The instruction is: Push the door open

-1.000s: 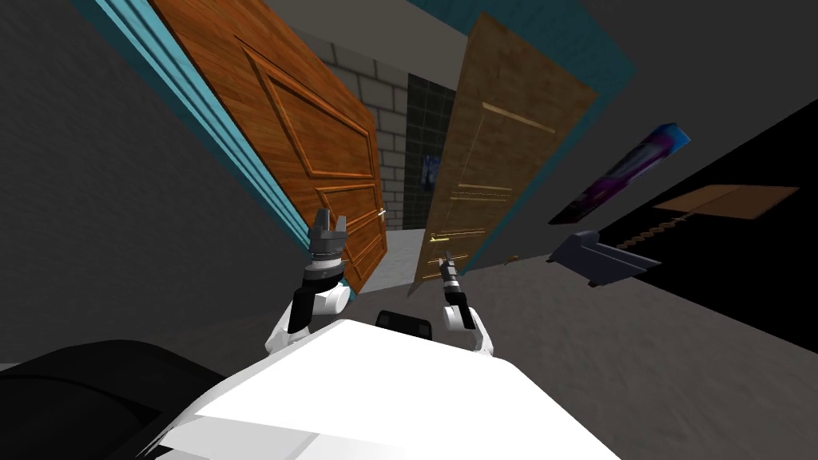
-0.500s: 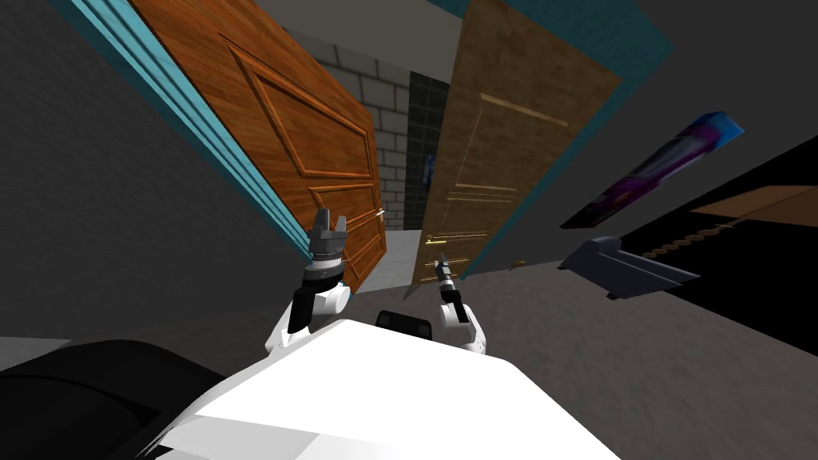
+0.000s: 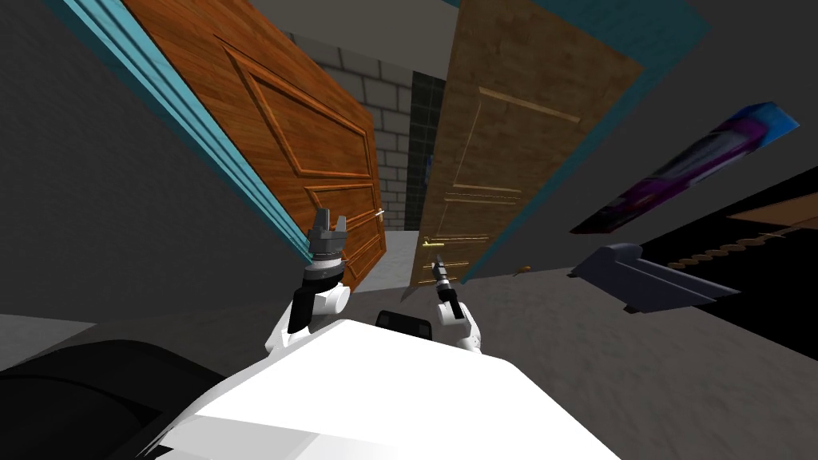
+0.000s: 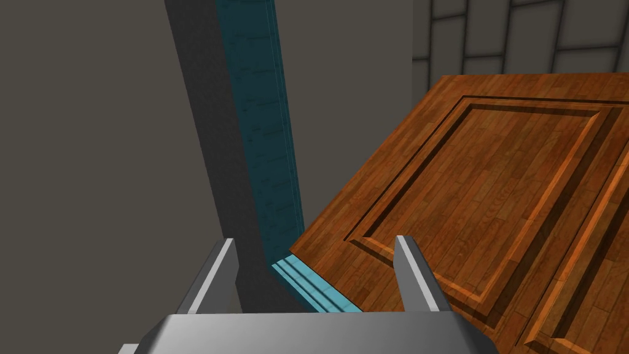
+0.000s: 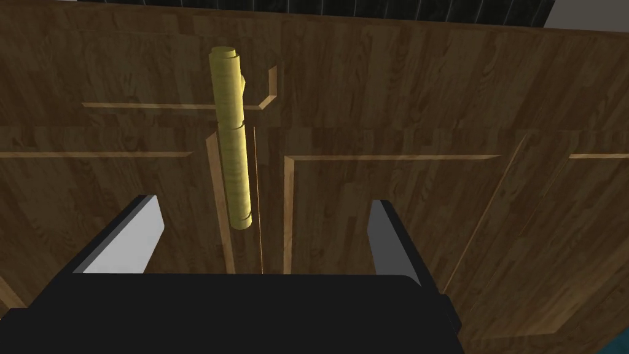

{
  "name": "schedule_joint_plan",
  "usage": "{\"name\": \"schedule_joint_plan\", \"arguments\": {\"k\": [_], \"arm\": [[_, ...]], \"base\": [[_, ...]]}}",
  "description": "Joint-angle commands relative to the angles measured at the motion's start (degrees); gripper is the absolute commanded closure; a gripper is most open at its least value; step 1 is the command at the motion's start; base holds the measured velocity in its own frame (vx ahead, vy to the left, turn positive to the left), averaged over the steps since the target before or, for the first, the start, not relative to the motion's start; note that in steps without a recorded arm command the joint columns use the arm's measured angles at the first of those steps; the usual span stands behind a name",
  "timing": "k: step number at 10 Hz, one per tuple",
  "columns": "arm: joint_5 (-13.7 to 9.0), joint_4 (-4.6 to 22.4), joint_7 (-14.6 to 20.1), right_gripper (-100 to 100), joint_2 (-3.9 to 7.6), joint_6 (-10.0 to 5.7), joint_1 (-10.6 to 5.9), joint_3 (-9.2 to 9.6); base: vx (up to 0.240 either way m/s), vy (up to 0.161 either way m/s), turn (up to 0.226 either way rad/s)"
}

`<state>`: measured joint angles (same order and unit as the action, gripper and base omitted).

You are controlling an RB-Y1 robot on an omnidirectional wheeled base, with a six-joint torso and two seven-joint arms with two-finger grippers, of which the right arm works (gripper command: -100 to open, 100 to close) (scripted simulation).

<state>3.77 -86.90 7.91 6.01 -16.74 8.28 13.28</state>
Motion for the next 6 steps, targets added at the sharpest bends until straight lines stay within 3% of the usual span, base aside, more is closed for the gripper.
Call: {"name": "schedule_joint_plan", "arguments": {"k": [1,5,6], "arm": [[0.0,1.8,0.1,-100,0.02,0.73,-1.04,0.48],[-0.1,5.4,0.2,-100,-0.03,1.63,-2.9,1.38],[0.0,4.8,0.2,-100,-0.01,1.25,-2.36,1.26]], "base": [[0.074,-0.157,0.082],[0.054,-0.143,0.06],[0.027,-0.069,0.024]]}}
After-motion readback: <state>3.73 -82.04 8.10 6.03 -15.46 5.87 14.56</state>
